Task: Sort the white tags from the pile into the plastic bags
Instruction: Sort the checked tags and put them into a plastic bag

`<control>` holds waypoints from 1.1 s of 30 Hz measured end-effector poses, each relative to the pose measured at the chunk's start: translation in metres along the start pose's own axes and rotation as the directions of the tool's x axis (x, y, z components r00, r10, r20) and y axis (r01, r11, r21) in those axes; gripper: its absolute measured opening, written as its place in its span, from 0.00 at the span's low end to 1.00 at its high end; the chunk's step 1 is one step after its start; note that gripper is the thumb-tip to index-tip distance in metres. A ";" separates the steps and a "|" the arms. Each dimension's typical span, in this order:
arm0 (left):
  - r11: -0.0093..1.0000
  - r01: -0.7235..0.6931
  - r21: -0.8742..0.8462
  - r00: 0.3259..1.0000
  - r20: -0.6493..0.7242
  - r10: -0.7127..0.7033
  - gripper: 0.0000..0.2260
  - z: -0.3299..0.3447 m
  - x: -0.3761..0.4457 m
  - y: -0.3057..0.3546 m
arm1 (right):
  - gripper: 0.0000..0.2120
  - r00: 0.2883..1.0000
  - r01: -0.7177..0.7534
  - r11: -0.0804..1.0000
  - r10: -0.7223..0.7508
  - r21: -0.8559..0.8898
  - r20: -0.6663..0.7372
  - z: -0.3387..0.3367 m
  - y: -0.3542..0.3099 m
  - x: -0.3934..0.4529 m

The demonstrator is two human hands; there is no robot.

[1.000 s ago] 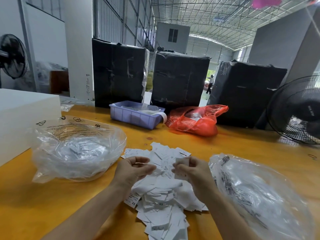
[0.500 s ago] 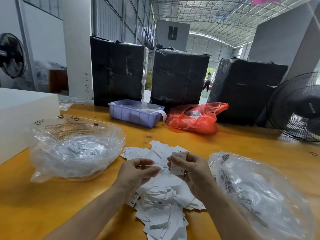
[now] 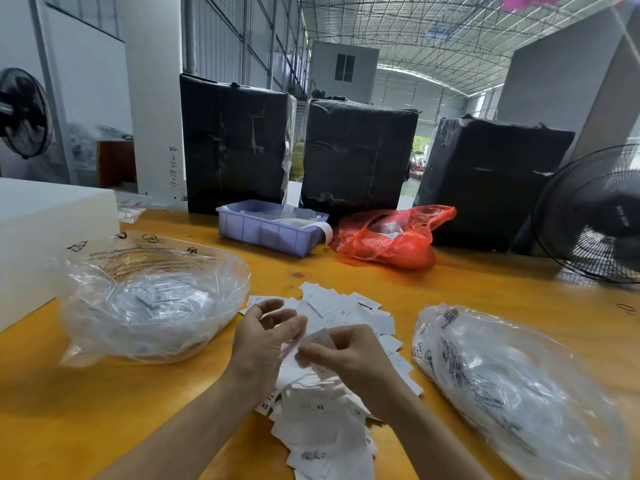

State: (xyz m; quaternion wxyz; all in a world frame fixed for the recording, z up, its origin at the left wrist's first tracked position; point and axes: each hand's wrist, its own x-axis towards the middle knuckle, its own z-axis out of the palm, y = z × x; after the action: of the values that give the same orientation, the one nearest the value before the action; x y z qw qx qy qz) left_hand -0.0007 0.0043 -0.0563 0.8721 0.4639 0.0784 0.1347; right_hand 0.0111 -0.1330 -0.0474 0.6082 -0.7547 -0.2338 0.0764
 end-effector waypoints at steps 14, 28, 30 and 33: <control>0.792 -0.123 0.598 0.846 0.480 -0.231 0.31 -0.014 -0.001 0.010 | 0.07 0.981 0.150 0.977 -0.127 -0.153 0.145 -0.034 -0.002 -0.002; 0.882 -0.011 0.472 0.951 0.277 -0.137 0.07 -0.010 -0.004 0.003 | 0.08 0.950 0.093 0.948 0.006 0.303 -0.312 -0.041 -0.007 0.002; 0.903 0.008 0.429 0.958 0.257 -0.130 0.10 -0.009 -0.005 0.002 | 0.07 0.946 0.065 0.918 0.069 0.392 -0.318 -0.041 -0.007 0.002; 0.909 -0.005 0.417 0.963 0.248 -0.109 0.09 -0.007 -0.007 0.001 | 0.04 0.952 0.058 0.903 0.078 0.425 -0.296 -0.039 -0.006 0.003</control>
State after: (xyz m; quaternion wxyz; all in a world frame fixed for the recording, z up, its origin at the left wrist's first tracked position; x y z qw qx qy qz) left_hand -0.0092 0.0082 -0.0593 0.7598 0.6496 0.0000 0.0282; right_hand 0.0279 -0.1655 -0.0315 0.7876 -0.6062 -0.1101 0.0113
